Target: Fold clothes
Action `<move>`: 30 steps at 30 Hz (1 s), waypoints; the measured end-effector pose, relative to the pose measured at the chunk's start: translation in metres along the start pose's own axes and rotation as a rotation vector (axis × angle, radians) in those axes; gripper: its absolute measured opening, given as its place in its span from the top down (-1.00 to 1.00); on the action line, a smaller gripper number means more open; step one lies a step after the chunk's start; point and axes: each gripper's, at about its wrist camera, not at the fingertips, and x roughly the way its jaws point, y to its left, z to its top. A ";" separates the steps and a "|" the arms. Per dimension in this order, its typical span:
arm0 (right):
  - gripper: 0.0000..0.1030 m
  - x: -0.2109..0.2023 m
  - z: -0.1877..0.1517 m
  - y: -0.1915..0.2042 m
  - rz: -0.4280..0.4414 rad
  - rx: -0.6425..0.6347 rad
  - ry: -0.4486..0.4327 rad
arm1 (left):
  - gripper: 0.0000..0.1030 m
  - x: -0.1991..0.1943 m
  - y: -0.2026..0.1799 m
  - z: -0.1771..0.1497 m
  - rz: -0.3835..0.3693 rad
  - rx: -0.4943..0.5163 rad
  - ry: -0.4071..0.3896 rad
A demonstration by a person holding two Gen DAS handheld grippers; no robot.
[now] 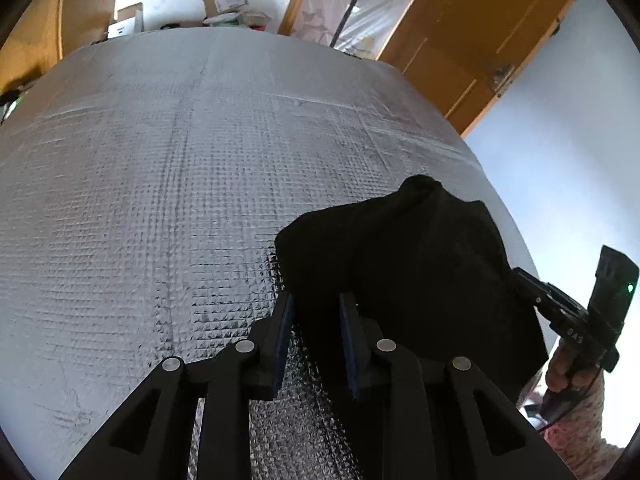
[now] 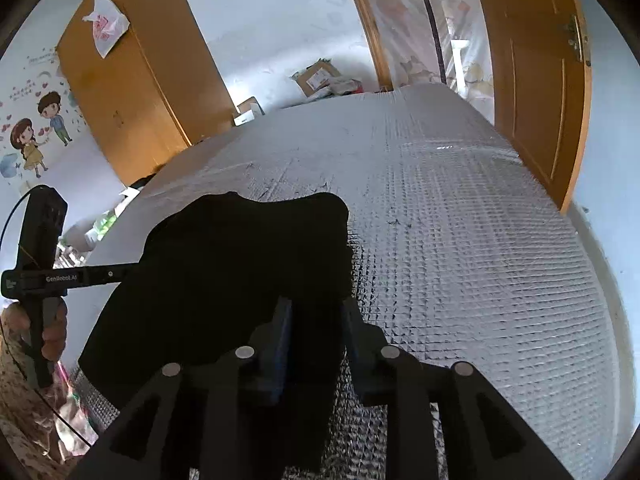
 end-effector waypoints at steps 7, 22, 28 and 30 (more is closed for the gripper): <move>0.07 -0.009 -0.008 -0.007 0.095 0.045 0.053 | 0.14 -0.011 0.017 -0.019 -0.104 -0.052 0.045; -0.08 0.016 -0.004 -0.033 0.242 0.179 0.120 | -0.06 -0.004 0.044 -0.025 -0.329 -0.224 0.117; -0.08 0.017 -0.001 -0.038 0.263 0.186 0.118 | -0.15 -0.001 0.050 -0.029 -0.436 -0.282 0.149; -0.08 0.017 -0.001 -0.040 0.269 0.189 0.116 | -0.15 -0.008 0.053 -0.032 -0.447 -0.273 0.150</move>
